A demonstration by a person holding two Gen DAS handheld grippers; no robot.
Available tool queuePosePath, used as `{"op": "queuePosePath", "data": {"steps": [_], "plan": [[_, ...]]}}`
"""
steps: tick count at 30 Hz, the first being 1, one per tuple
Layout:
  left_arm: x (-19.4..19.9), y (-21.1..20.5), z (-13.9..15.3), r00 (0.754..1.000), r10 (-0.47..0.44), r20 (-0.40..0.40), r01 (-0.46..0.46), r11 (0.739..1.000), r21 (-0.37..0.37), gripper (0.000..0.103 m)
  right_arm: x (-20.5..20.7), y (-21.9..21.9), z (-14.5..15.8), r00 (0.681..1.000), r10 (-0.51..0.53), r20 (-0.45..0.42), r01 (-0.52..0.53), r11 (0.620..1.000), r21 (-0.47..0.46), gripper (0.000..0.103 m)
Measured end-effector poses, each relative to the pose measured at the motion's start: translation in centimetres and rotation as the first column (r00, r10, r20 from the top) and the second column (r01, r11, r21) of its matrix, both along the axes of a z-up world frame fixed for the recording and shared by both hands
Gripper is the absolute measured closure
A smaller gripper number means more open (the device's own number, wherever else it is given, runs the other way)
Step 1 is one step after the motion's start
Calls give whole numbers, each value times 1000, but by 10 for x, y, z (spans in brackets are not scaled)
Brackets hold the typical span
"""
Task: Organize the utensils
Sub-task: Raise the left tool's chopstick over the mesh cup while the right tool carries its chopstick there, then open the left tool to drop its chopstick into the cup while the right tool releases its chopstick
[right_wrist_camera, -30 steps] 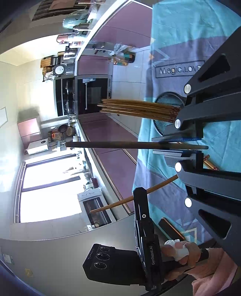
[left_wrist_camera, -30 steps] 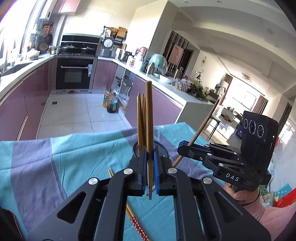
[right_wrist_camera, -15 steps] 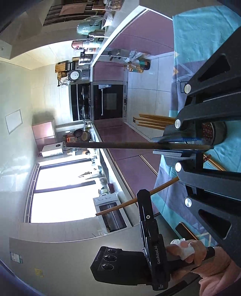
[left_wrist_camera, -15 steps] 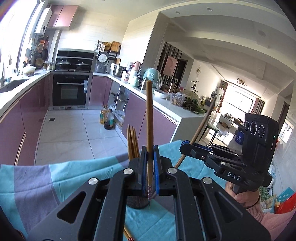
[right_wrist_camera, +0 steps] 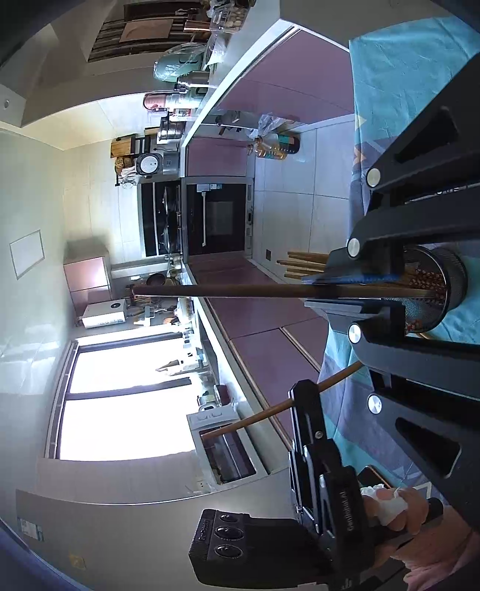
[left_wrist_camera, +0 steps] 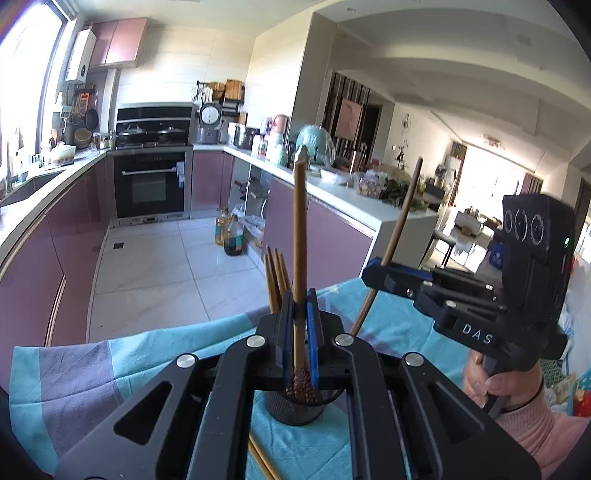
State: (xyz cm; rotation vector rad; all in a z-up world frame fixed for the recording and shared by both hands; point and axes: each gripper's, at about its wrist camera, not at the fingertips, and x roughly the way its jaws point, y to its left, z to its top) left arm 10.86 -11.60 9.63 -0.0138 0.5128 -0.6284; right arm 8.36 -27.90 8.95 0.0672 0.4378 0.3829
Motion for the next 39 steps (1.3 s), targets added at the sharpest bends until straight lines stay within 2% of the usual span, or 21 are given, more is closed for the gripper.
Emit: {"op": "queuePosePath", "data": {"steps": [6, 13, 18, 23, 29, 31, 33, 39], "plan": [[8, -7, -16, 999, -17, -40, 19, 999, 46, 96, 11, 8, -18, 997, 2, -72, -5, 999, -46, 97], [15, -19, -33, 993, -72, -93, 82, 991, 106, 95, 19, 12, -34, 987, 14, -161, -25, 998, -66, 97], [33, -20, -45, 990, -57, -130, 74, 988, 132, 95, 30, 13, -46, 978, 16, -209, -31, 997, -67, 97], [51, -22, -53, 987, -39, -156, 61, 988, 139, 95, 40, 10, -51, 974, 8, -226, -21, 998, -56, 97], [51, -20, -59, 986, -34, -163, 55, 991, 125, 95, 43, 5, -58, 970, -19, -242, 11, 999, -36, 94], [49, -17, -59, 988, -32, -154, 51, 992, 120, 95, 43, 3, -60, 970, -25, -243, 18, 999, -32, 90], [45, -12, -60, 990, -24, -142, 41, 992, 117, 86, 40, 3, -62, 971, -24, -236, 18, 999, -28, 73], [26, 8, -62, 995, 24, -97, -13, 994, 112, 68, 21, 0, -60, 980, 2, -201, -1, 1000, 2, 64]]}}
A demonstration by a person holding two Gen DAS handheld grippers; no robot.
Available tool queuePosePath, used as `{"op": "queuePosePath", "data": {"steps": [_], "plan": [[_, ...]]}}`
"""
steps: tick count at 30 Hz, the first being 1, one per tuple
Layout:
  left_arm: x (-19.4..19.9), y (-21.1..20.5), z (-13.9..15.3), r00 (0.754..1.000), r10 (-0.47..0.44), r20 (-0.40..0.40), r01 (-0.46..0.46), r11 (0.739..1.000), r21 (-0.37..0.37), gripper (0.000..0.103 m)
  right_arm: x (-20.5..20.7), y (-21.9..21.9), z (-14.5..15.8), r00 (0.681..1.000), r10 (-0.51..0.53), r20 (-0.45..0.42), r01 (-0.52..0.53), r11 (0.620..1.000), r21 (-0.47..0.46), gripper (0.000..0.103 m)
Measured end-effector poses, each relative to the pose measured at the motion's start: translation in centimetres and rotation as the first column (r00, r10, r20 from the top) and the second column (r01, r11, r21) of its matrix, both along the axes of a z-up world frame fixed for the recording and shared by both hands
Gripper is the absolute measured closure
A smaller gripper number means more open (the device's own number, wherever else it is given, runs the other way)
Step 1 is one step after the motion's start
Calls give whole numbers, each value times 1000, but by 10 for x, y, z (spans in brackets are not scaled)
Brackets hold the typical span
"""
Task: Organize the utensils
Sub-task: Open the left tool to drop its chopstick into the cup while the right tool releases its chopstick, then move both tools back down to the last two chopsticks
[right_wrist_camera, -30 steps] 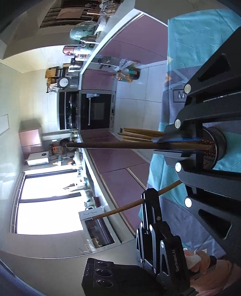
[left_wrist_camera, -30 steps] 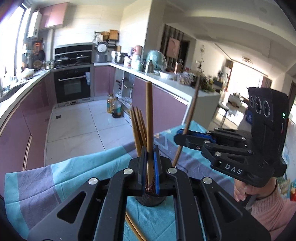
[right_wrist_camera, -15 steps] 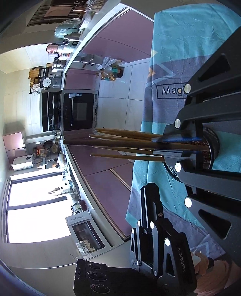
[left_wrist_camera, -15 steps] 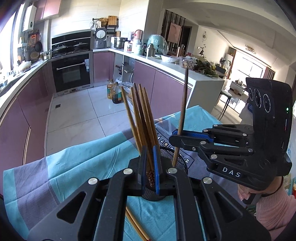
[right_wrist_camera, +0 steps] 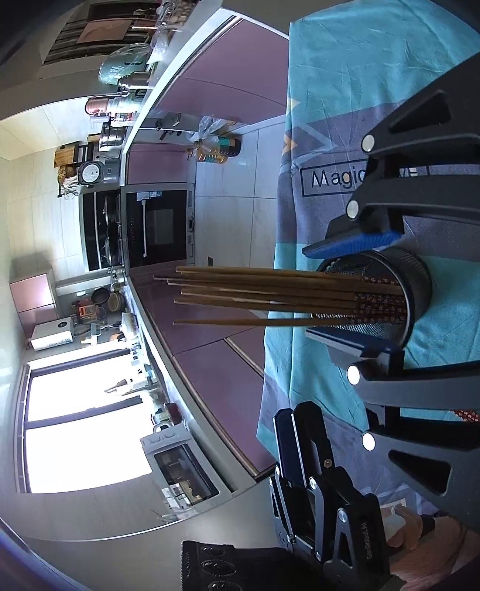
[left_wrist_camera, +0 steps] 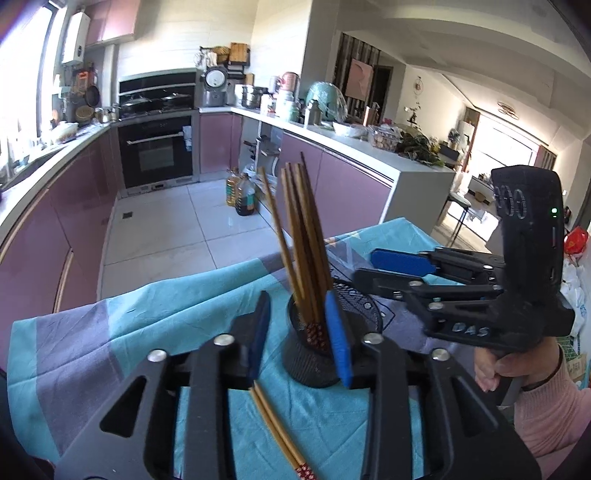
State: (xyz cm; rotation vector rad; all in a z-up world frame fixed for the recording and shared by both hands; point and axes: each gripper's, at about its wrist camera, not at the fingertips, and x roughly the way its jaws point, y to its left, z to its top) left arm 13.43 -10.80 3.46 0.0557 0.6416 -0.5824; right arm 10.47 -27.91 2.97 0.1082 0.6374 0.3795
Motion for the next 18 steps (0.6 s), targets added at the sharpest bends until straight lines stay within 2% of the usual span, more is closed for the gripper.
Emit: {"op": "queuePosePath", "data": {"steps": [2, 5, 8, 11, 18], "plan": [[-8, 8, -2, 1000, 19, 15, -19, 1000, -5, 62, -12, 1, 3, 999, 27, 23, -27, 1000, 13, 62], [-19, 22, -7, 998, 53, 27, -53, 999, -4, 56, -28, 4, 6, 997, 66, 49, -67, 998, 20, 53], [-28, 35, -20, 996, 85, 19, -86, 996, 8, 52, -41, 9, 3, 993, 106, 48, -107, 994, 32, 53], [-35, 46, -35, 994, 113, 2, -113, 993, 29, 51, -53, 18, -7, 989, 146, 29, -147, 989, 34, 53], [-45, 70, -65, 981, 184, -55, -182, 983, 32, 50, -59, 49, -46, 977, 198, -77, -197, 980, 25, 53]]}}
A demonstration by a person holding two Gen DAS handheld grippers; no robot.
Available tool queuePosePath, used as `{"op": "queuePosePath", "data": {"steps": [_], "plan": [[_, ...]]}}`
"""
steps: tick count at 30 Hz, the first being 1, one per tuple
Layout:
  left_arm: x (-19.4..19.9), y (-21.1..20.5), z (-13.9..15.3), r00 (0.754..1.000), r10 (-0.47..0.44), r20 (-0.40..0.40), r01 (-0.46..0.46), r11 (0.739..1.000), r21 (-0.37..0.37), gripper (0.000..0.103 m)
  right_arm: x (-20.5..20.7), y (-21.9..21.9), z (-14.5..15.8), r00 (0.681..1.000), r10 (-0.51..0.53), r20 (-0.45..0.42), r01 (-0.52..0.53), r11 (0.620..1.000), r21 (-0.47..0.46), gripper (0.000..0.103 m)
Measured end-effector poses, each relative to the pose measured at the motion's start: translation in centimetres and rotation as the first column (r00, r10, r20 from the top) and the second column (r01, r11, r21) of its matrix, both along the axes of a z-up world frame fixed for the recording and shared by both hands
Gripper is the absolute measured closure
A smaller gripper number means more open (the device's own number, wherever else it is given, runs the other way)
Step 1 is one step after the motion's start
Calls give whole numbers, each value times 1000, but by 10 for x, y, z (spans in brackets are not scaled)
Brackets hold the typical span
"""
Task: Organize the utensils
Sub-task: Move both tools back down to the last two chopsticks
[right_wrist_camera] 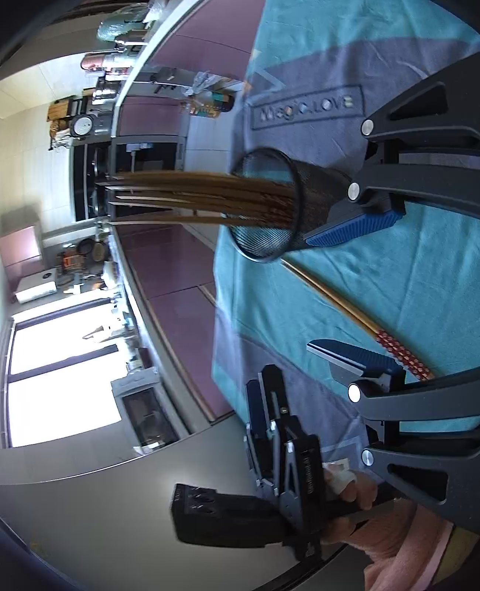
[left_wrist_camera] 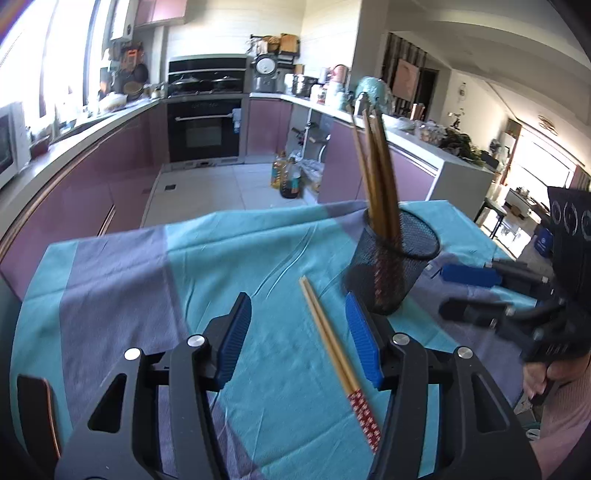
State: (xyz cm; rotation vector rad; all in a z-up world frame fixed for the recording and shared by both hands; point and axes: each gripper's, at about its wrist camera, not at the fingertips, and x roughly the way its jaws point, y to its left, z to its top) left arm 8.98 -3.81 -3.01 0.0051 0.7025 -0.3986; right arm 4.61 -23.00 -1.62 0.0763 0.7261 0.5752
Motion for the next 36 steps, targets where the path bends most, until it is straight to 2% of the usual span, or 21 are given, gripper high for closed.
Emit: {"op": "queuePosePath", "data": {"steps": [5, 11, 20, 36], "plan": [[-10, 4, -21, 1000, 17, -23, -16, 999, 31, 48, -1, 21, -30, 996, 2, -85, -4, 1000, -28, 53], [-13, 1, -36, 998, 33, -61, -32, 999, 27, 48, -7, 41, -51, 992, 7, -128, -18, 997, -79, 53], [-15, 4, -47, 994, 49, -95, -47, 999, 19, 48, -13, 56, -55, 994, -7, -109, -11, 987, -161, 53], [-14, 4, -56, 992, 42, -119, -43, 999, -3, 48, -13, 53, -58, 992, -26, -122, 1, 979, -202, 53]]}}
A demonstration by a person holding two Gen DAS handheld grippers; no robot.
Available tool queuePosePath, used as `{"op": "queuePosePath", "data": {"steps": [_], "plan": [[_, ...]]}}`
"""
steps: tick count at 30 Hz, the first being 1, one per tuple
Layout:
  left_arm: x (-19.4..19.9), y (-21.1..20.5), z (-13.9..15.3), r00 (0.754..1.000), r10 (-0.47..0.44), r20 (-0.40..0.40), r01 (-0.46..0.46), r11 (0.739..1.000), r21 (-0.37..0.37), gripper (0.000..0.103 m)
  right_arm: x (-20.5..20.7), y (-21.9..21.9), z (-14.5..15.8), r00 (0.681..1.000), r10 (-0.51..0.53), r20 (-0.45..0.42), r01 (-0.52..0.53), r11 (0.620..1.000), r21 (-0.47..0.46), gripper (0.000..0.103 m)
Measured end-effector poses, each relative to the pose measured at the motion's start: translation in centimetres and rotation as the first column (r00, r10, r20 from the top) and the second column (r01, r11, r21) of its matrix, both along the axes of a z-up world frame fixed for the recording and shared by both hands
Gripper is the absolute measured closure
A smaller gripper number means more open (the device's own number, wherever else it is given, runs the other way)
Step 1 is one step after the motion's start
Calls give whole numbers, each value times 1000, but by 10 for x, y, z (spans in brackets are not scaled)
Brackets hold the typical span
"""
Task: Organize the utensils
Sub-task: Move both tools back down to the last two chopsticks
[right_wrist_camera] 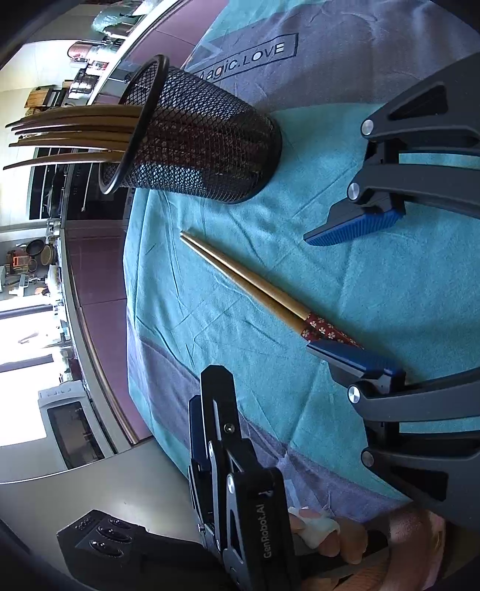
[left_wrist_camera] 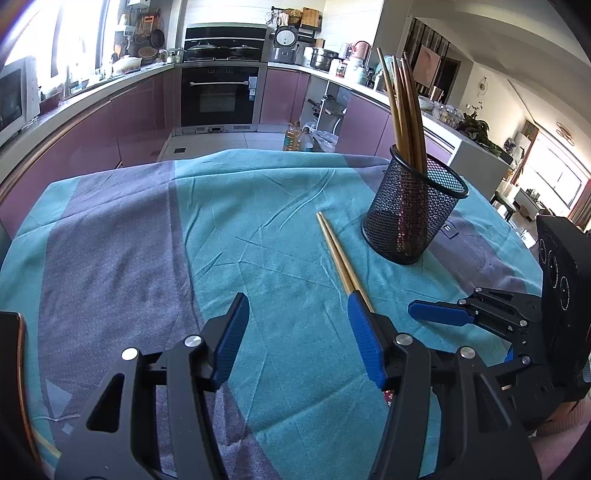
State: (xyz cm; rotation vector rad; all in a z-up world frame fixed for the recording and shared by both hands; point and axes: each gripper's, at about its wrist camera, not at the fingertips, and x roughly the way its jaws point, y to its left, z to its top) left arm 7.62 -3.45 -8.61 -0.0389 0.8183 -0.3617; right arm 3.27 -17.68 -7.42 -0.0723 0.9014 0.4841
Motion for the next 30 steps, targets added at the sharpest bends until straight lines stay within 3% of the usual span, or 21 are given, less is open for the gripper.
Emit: {"op": "queuePosePath", "data": {"steps": [21, 30], "plan": [[3, -47, -25, 990, -125, -68, 129, 989, 68, 51, 3, -17, -1, 998, -57, -27, 57, 998, 21, 56], [10, -51, -35, 988, -109, -110, 117, 990, 74, 70, 4, -20, -2, 998, -54, -30, 54, 998, 23, 56]]}}
